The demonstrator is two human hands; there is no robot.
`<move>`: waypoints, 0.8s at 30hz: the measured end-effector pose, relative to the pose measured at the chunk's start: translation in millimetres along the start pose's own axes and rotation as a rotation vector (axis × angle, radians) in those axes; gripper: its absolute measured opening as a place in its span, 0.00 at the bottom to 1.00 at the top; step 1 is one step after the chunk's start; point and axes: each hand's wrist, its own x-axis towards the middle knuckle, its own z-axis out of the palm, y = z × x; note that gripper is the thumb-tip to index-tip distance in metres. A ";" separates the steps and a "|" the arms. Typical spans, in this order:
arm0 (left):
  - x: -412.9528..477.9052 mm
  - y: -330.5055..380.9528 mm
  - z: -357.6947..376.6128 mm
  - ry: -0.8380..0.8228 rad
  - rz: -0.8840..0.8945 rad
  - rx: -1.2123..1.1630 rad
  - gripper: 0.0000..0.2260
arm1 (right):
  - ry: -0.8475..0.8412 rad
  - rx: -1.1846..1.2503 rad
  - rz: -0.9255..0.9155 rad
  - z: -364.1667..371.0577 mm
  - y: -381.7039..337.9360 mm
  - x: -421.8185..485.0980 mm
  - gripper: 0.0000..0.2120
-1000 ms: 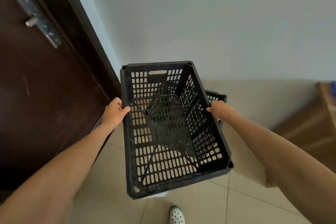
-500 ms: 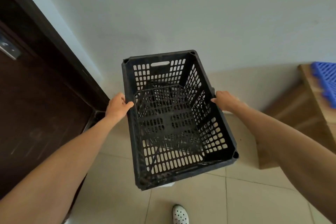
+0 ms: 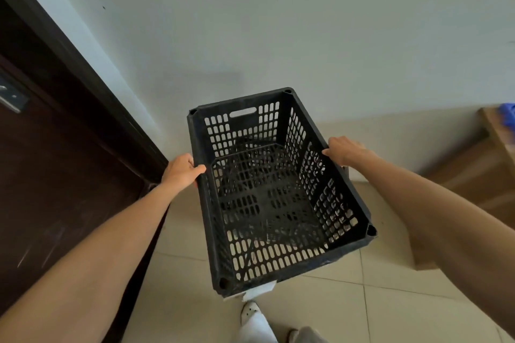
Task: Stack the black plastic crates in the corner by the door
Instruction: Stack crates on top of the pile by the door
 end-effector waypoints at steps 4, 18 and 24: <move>22.1 2.1 -13.0 -0.038 -0.024 -0.020 0.08 | 0.010 -0.013 -0.017 -11.2 -11.8 25.1 0.18; 28.8 43.2 20.6 0.058 -0.344 -0.197 0.09 | 0.002 -0.212 -0.258 -73.3 -20.7 147.7 0.19; 7.6 86.7 48.3 0.098 -0.485 -0.284 0.08 | -0.008 -0.297 -0.373 -91.3 -1.3 176.5 0.20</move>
